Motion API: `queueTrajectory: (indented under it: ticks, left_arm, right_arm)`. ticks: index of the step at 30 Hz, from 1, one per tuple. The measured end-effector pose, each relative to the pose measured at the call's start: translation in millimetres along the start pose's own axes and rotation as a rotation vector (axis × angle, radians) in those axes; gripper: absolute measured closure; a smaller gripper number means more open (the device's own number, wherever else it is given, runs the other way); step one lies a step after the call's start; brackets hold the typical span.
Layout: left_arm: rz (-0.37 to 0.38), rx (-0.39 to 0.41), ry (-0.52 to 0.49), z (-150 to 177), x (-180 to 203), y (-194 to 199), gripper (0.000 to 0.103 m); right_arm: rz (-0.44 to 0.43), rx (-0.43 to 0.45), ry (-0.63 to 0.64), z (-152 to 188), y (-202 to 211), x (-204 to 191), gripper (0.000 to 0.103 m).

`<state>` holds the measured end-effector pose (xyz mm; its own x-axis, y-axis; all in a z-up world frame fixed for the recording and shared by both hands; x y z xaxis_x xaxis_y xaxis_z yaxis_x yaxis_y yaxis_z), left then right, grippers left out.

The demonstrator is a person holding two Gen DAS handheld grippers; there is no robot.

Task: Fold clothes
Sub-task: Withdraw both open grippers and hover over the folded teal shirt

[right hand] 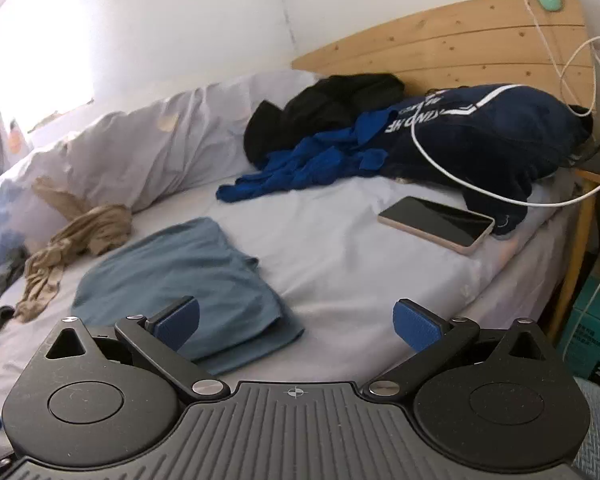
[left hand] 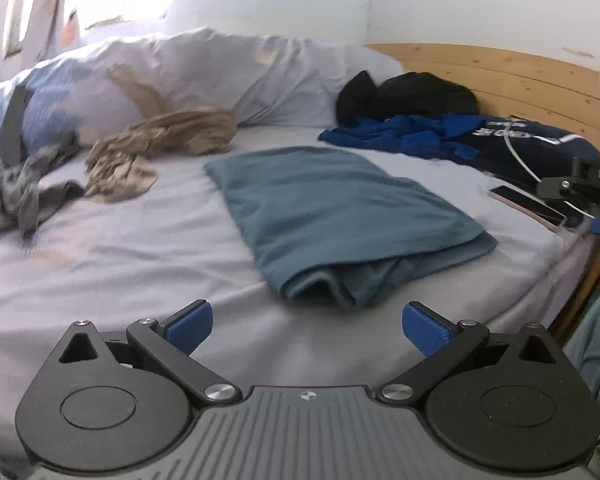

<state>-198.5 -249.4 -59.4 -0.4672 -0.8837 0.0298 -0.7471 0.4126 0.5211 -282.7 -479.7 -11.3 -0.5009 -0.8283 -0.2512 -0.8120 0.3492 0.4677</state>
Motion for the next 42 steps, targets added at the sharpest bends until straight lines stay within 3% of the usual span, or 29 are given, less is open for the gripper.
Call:
queueTrajectory:
  ticks: [4, 12, 19, 24, 37, 42]
  left_arm:
    - [-0.020, 0.013, 0.008, -1.1, -3.8, 2.4, 0.000]
    - [-0.054, -0.009, 0.051, -2.6, -14.2, 1.6, 0.000]
    - [-0.024, -0.019, 0.053, -3.5, -6.2, -8.3, 0.000]
    - [0.022, -0.029, 0.080, -2.6, -5.7, -12.1, 0.000]
    - [0.024, -0.064, 0.120, 0.8, -2.2, -26.0, 0.000]
    - [0.066, -0.059, 0.225, -1.7, -11.7, -26.7, 0.000]
  right_arm:
    - [-0.030, -0.012, -0.009, -5.4, 6.3, -4.9, 0.000]
    - [-0.084, -0.025, 0.113, -0.7, 6.9, -38.5, 0.000]
    - [-0.142, -0.018, 0.233, 6.3, 6.5, -65.5, 0.000]
    - [-0.119, -0.034, 0.167, 5.2, -1.0, -61.8, 0.000]
    - [-0.110, -0.052, 0.132, 16.4, -12.1, -50.1, 0.000]
    - [-0.100, -0.046, 0.086, 13.5, -12.7, -40.3, 0.000]
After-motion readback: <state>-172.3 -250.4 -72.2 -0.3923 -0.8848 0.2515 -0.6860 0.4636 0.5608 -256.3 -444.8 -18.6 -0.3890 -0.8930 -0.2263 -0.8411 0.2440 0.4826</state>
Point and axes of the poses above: each gripper's, at about its wrist camera, not at the fingertips, and y roughly against the way its jaws point, x to its right, z to its underside, the point moved 2 cm from there along -y, roughly the way its jaws point, and after that the axes turned 1 degree about -x, right-handed, at the moved point
